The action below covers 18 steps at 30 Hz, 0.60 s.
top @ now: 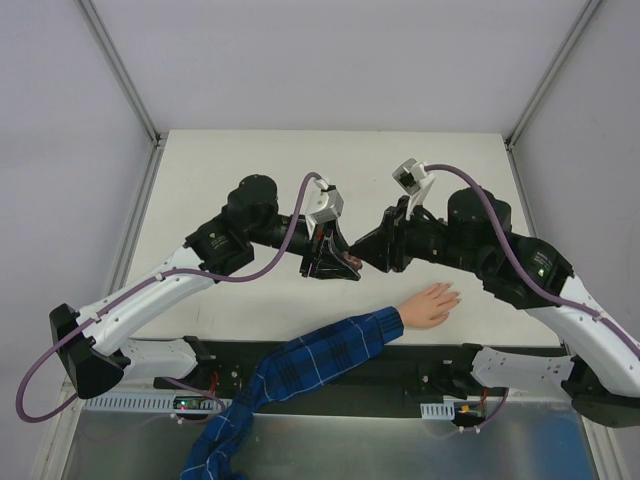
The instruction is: Paint the nails
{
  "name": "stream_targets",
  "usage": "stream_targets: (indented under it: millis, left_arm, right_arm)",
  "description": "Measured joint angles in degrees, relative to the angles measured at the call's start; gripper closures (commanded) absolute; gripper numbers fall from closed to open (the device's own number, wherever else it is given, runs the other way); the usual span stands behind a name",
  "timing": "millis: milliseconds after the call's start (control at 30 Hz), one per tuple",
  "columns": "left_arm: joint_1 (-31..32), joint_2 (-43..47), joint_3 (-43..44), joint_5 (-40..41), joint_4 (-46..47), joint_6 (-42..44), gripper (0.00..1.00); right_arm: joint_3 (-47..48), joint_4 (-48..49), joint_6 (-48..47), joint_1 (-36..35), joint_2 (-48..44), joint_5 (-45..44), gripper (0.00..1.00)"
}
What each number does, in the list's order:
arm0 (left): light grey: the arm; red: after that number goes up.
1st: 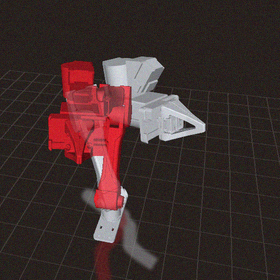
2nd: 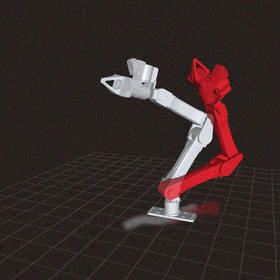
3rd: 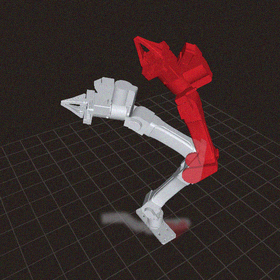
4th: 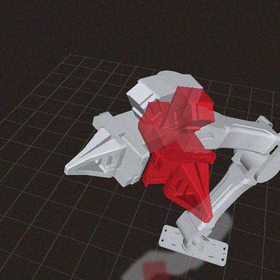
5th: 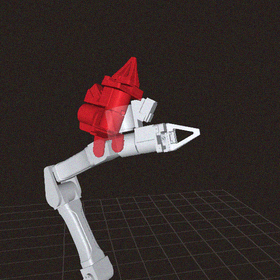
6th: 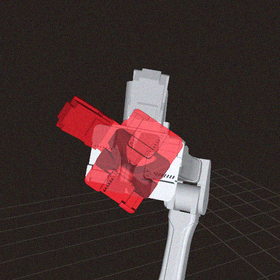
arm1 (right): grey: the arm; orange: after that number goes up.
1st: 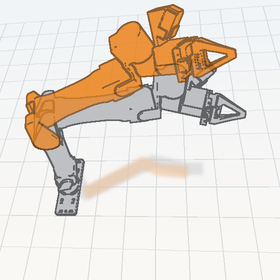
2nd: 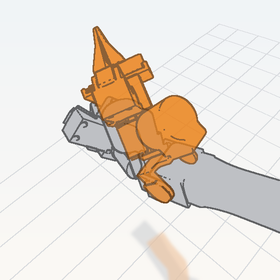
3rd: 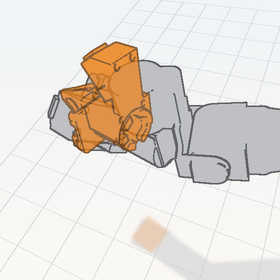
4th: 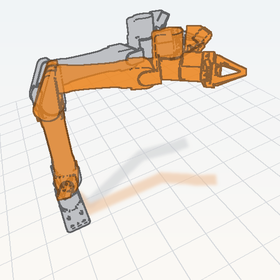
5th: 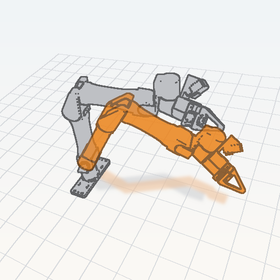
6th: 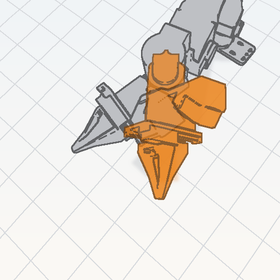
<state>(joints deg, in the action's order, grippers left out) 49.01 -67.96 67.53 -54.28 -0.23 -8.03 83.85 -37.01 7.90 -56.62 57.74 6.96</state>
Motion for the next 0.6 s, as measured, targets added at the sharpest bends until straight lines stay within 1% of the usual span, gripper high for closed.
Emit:
stream_targets:
  millis: [100,200,600]
  left_arm:
    - [-0.02,0.0,-0.24,-0.15,0.07,-0.02,1.0]
    - [-0.02,0.0,-0.57,-0.26,0.24,-0.04,1.0]
    - [-0.37,-0.09,-0.94,-0.66,0.35,-0.07,1.0]
  right_arm:
    - [0.0,0.37,-0.07,-0.04,0.11,0.37,0.93]
    - [0.0,0.22,-0.09,-0.02,0.09,0.35,0.99]
    - [0.02,-0.13,-0.74,-0.04,-0.68,-1.33,1.0]
